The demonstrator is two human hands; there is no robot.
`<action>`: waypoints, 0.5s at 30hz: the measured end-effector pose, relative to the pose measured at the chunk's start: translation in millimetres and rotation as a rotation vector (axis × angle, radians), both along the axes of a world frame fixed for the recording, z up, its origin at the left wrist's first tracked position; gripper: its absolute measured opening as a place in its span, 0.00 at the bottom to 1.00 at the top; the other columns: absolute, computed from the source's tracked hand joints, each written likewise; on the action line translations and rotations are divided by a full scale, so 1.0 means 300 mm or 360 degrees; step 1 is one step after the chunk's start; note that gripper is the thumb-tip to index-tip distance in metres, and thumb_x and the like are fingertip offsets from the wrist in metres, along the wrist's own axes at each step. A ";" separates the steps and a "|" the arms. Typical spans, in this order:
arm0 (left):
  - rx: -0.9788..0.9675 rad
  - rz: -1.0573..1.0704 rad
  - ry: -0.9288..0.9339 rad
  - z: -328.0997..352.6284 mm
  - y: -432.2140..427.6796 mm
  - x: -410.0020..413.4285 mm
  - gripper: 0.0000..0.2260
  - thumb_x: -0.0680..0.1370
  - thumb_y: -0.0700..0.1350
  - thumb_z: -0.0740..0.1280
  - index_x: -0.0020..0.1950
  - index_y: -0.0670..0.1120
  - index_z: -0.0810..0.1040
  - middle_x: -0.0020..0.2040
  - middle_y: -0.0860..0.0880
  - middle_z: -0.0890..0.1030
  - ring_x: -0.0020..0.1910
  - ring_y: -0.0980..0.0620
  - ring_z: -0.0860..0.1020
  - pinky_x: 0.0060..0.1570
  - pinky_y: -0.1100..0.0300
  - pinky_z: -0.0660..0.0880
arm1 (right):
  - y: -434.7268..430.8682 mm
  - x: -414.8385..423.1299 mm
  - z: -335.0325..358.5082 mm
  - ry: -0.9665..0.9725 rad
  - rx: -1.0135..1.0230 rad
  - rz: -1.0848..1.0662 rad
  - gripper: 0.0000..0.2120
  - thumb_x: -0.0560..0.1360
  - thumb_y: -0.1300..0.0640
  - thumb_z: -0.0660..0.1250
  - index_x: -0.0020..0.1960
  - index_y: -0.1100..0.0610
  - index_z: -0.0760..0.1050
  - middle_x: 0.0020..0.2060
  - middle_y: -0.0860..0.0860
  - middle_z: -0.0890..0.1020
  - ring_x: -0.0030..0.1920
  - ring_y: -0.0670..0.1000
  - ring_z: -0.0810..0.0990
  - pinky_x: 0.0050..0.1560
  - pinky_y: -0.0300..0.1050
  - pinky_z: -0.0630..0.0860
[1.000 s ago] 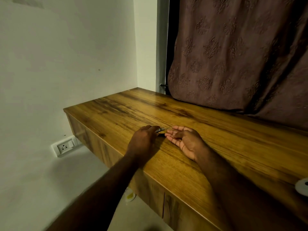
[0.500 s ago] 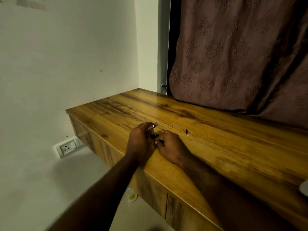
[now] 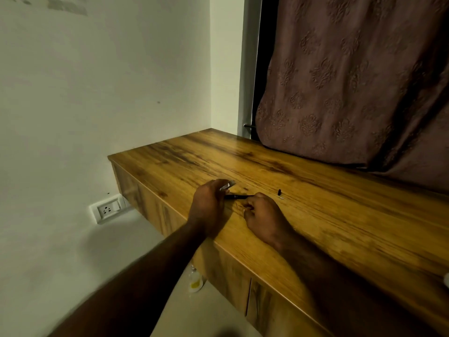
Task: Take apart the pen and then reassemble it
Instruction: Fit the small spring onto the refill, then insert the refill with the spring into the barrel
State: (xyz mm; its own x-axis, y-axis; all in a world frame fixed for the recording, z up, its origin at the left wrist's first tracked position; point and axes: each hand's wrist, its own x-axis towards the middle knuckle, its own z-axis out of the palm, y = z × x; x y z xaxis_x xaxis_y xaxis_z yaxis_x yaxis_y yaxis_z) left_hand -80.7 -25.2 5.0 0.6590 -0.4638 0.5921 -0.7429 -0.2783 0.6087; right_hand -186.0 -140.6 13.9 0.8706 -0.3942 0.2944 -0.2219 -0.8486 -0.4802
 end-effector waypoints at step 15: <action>0.0597 -0.0170 -0.0670 0.028 0.024 -0.031 0.15 0.74 0.42 0.66 0.60 0.44 0.79 0.52 0.43 0.81 0.51 0.43 0.76 0.45 0.52 0.76 | -0.058 0.026 0.035 -0.0394 0.2112 0.0040 0.08 0.79 0.63 0.62 0.51 0.67 0.77 0.36 0.58 0.83 0.35 0.52 0.83 0.35 0.41 0.82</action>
